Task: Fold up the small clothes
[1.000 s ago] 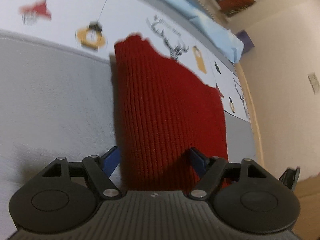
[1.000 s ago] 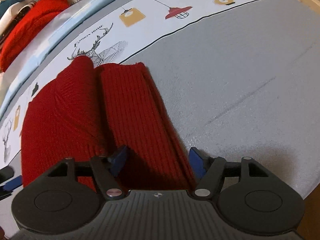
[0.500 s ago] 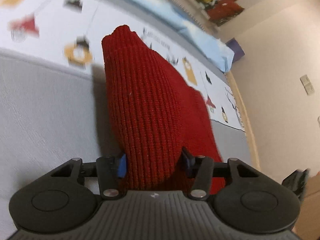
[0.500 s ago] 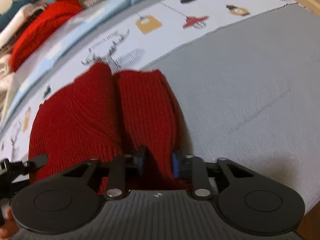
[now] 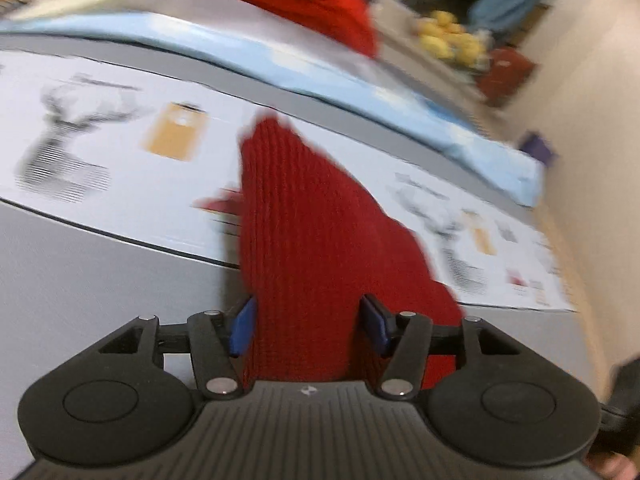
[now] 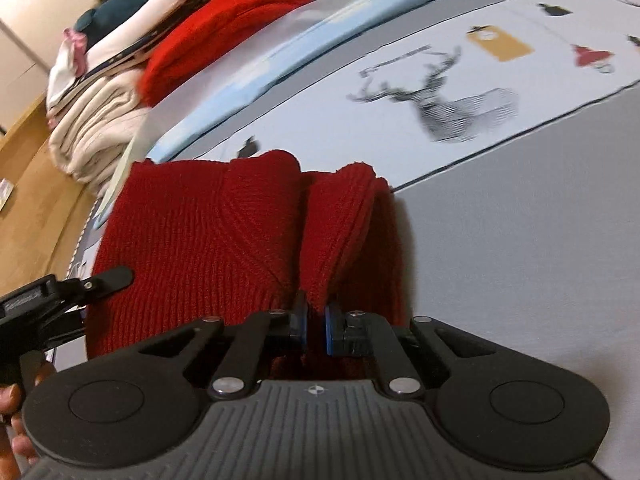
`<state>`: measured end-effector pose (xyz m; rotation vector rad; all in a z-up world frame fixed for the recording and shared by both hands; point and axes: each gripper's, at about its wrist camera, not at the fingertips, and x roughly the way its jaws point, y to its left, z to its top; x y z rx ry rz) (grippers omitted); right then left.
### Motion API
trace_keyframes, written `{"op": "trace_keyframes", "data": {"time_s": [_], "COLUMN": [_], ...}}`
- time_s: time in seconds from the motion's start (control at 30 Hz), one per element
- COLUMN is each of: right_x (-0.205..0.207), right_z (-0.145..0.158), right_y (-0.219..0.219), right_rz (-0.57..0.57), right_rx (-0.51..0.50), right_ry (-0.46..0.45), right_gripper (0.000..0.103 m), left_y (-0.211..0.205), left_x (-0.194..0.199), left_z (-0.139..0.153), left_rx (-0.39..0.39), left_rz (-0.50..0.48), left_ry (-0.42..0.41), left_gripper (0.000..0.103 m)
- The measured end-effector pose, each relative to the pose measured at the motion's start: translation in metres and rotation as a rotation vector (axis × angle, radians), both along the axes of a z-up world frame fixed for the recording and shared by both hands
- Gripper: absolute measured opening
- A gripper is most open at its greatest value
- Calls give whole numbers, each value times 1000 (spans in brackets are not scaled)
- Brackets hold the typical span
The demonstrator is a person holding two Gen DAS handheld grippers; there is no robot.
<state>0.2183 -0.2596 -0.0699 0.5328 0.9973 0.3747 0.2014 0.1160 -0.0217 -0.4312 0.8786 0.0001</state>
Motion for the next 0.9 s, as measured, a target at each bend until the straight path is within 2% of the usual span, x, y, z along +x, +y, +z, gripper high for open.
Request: {"op": "trace_keyframes", "data": {"time_s": [0.1, 0.2, 0.27, 0.3, 0.33, 0.4, 0.43, 0.57, 0.63, 0.7, 0.83, 0.9], "right_x": [-1, -9, -17, -20, -22, -25, -26, -35, -40, -45, -48, -48], "right_z": [4, 14, 23, 25, 26, 23, 20, 12, 12, 24, 49, 48], "right_y": [12, 13, 14, 14, 17, 27, 33, 58, 63, 60, 18, 11], "right_rz": [-40, -61, -25, 0, 30, 95, 135, 262, 309, 310, 145, 145], "right_rx": [-110, -102, -83, -69, -55, -35, -33, -104, -111, -97, 60, 9], "right_ry": [-8, -72, -122, -131, -130, -106, -86, -57, -61, -119, -172, -146], "right_gripper": [18, 22, 23, 28, 40, 59, 60, 55, 24, 20, 17, 17], "left_y": [17, 23, 19, 17, 15, 11, 10, 6, 4, 3, -2, -10], "left_x": [-8, -18, -25, -28, -30, -36, -40, -48, -50, -51, -55, -55], "left_z": [11, 11, 12, 13, 13, 12, 11, 9, 10, 12, 16, 15], "left_rx": [-16, -59, -7, 18, 33, 54, 61, 77, 86, 90, 72, 71], "left_rz": [24, -16, -54, -70, -85, -101, -105, -119, -130, -139, -195, -252], "left_ry": [-47, -20, -5, -5, -6, 0, 4, 12, 9, 7, -4, -1], "left_gripper": [62, 62, 62, 62, 62, 62, 62, 62, 62, 62, 62, 62]}}
